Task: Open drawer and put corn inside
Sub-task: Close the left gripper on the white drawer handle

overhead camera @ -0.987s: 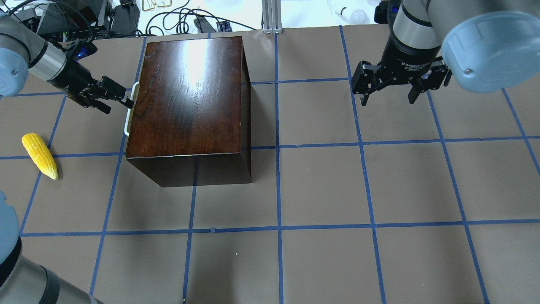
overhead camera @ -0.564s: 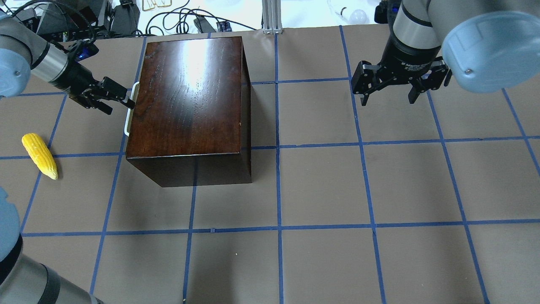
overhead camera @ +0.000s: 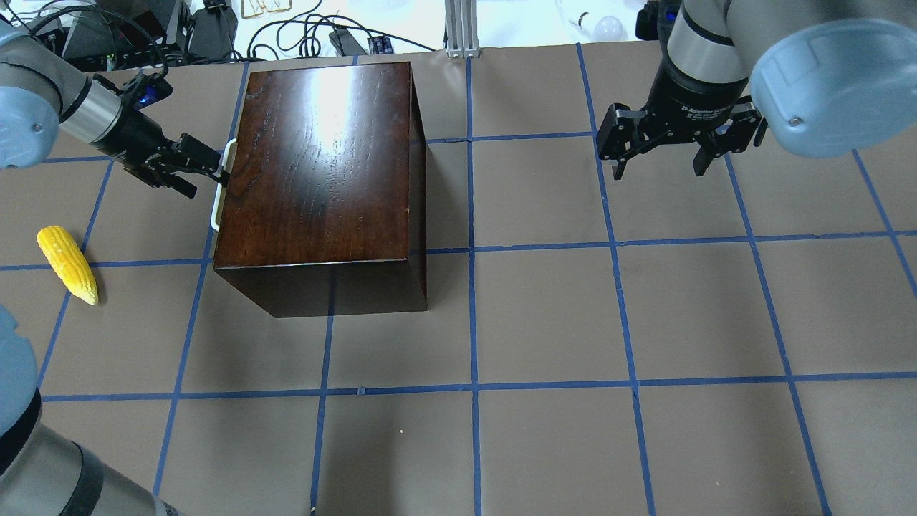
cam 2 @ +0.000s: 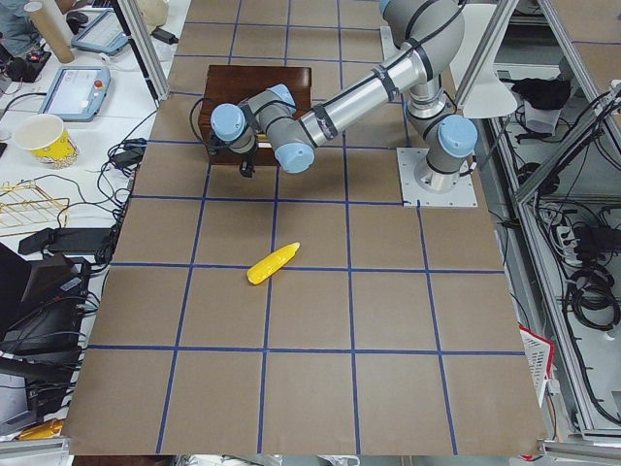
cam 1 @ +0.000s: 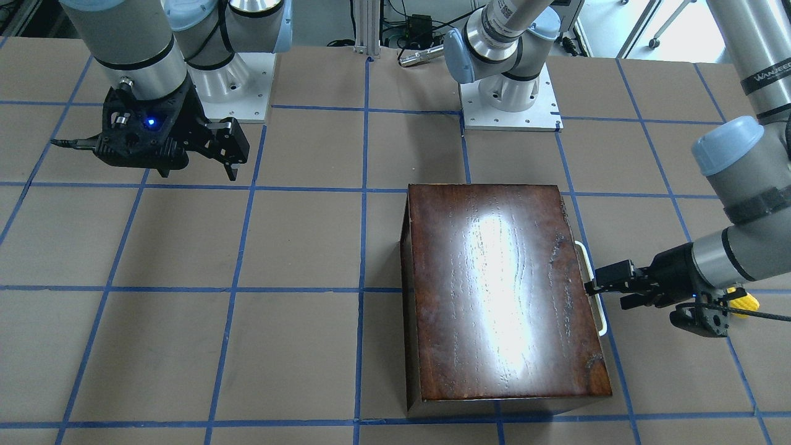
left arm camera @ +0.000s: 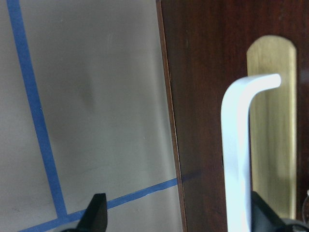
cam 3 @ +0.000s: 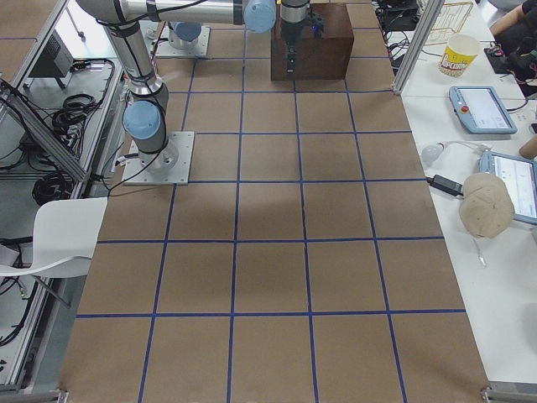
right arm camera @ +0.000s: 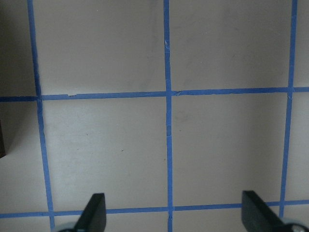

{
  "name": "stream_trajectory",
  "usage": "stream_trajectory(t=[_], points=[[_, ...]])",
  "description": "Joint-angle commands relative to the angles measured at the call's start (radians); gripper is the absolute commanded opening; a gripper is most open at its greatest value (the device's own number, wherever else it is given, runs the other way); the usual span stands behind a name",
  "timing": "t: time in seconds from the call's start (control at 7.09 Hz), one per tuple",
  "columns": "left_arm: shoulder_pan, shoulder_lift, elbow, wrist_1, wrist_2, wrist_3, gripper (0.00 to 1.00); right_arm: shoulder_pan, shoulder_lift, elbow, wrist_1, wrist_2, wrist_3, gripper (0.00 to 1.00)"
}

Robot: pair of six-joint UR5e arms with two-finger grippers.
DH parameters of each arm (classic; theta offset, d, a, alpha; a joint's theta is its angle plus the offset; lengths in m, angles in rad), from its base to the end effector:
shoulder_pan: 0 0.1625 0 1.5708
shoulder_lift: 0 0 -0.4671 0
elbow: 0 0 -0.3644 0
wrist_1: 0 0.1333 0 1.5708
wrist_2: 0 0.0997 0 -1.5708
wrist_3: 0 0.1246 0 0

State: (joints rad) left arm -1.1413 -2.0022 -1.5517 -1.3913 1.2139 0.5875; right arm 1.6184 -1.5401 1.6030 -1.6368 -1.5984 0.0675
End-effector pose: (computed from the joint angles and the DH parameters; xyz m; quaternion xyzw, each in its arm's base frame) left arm 0.0888 -0.6185 0.3042 -0.0566 -0.9760 -0.0140 0.2096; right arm 0.1525 -0.4714 0.4822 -0.0100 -0.9999 0.0023 0.0137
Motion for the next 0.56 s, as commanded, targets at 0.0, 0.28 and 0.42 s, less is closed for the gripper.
stream_trajectory(t=[0.0, 0.28, 0.42], points=[[0.000, -0.004, 0.002, 0.012, 0.007, 0.000, 1.00, 0.000, 0.000, 0.000, 0.000, 0.000, 0.000, 1.00], [0.002, -0.006, 0.012, 0.011, 0.013, 0.009, 1.00, 0.000, -0.001, 0.000, 0.000, 0.000, 0.000, 1.00], [0.002, -0.004, 0.013, 0.011, 0.015, 0.011, 1.00, 0.000, 0.000, 0.000, 0.000, 0.000, 0.000, 1.00]])
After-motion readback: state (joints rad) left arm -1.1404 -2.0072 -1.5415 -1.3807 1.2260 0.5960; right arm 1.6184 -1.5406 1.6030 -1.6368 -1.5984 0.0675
